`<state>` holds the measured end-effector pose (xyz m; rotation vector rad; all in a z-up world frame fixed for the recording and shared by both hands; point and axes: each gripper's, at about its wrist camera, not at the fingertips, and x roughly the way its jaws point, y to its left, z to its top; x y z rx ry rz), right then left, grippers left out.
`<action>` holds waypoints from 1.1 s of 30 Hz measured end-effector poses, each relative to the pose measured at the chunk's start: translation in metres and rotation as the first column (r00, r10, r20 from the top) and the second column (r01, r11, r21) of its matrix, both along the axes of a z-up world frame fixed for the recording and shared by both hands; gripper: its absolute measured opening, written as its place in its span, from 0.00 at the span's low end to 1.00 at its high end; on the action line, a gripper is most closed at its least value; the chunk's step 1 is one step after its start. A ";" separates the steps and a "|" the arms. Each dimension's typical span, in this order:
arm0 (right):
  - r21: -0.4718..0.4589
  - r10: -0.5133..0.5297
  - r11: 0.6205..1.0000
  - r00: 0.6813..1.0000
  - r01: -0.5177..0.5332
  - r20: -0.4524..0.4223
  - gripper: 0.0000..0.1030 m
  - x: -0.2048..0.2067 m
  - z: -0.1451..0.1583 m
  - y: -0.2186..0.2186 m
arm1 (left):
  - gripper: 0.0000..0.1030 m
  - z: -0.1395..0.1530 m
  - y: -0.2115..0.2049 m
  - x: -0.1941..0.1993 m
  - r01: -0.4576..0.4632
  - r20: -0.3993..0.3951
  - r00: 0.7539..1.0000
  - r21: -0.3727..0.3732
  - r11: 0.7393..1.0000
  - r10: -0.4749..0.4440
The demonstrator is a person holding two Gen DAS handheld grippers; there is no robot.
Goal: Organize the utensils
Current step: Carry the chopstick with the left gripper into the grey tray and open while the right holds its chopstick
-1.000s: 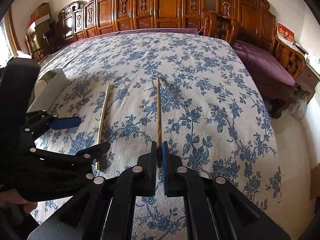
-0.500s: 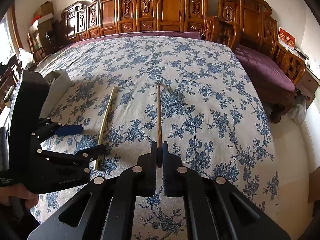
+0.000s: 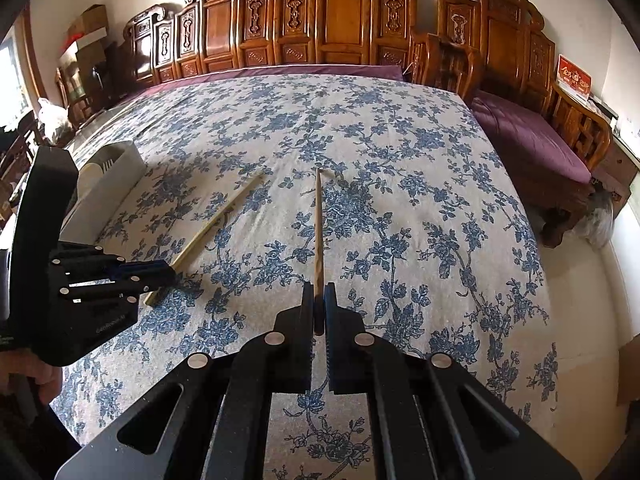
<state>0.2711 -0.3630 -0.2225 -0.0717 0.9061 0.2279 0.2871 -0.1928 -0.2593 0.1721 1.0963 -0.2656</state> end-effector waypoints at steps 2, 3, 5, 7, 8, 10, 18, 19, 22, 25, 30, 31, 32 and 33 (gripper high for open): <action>-0.002 0.004 1.000 1.000 -0.004 -0.001 0.06 0.000 0.000 0.002 | 0.04 0.000 0.003 -0.002 0.005 -0.004 1.000 0.007 1.000 -0.005; -0.003 0.006 1.000 1.000 -0.006 -0.001 0.06 0.000 0.000 0.004 | 0.04 0.000 0.004 -0.004 0.006 -0.005 1.000 0.008 1.000 -0.006; -0.006 0.013 1.000 1.000 -0.013 -0.001 0.06 -0.001 0.000 0.007 | 0.04 0.003 0.009 -0.007 0.007 -0.001 1.000 0.011 1.000 -0.007; -0.006 0.018 1.000 1.000 -0.018 -0.001 0.06 -0.002 0.000 0.010 | 0.04 0.006 0.014 -0.011 0.005 0.009 1.000 0.013 1.000 -0.005; -0.006 0.021 1.000 1.000 -0.021 0.000 0.06 -0.002 0.000 0.011 | 0.04 0.008 0.017 -0.011 0.004 0.012 1.000 0.012 1.000 -0.004; -0.012 0.033 0.999 0.999 -0.033 0.002 0.06 -0.004 0.001 0.017 | 0.04 0.014 0.024 -0.014 0.000 0.023 1.000 0.008 1.000 0.000; -0.038 0.086 0.996 0.996 -0.085 0.010 0.06 -0.014 0.007 0.044 | 0.04 0.039 0.054 -0.027 -0.017 0.069 0.997 -0.009 1.000 0.018; -0.043 0.092 0.995 0.996 -0.092 0.011 0.06 -0.016 0.008 0.048 | 0.04 0.042 0.058 -0.028 -0.019 0.073 0.997 -0.013 1.000 0.020; -0.052 0.103 0.993 0.995 -0.102 0.015 0.06 -0.020 0.012 0.058 | 0.04 0.053 0.069 -0.033 -0.024 0.091 0.995 -0.025 0.999 0.027; -0.056 0.110 0.993 0.994 -0.108 0.020 0.06 -0.024 0.017 0.067 | 0.04 0.063 0.079 -0.039 -0.030 0.109 0.993 -0.036 0.999 0.034; -0.068 0.126 0.990 0.992 -0.124 0.025 0.06 -0.032 0.023 0.082 | 0.04 0.078 0.099 -0.051 -0.042 0.138 0.989 -0.051 0.998 0.048; -0.074 0.127 0.989 0.992 -0.124 0.025 0.06 -0.033 0.024 0.085 | 0.04 0.080 0.102 -0.053 -0.044 0.143 0.988 -0.053 0.998 0.052; -0.081 0.126 0.989 0.992 -0.124 0.026 0.06 -0.034 0.025 0.088 | 0.04 0.083 0.106 -0.055 -0.049 0.149 0.987 -0.057 0.997 0.057; -0.084 0.128 0.989 0.991 -0.125 0.027 0.06 -0.036 0.026 0.091 | 0.04 0.085 0.109 -0.056 -0.052 0.151 0.987 -0.060 0.997 0.061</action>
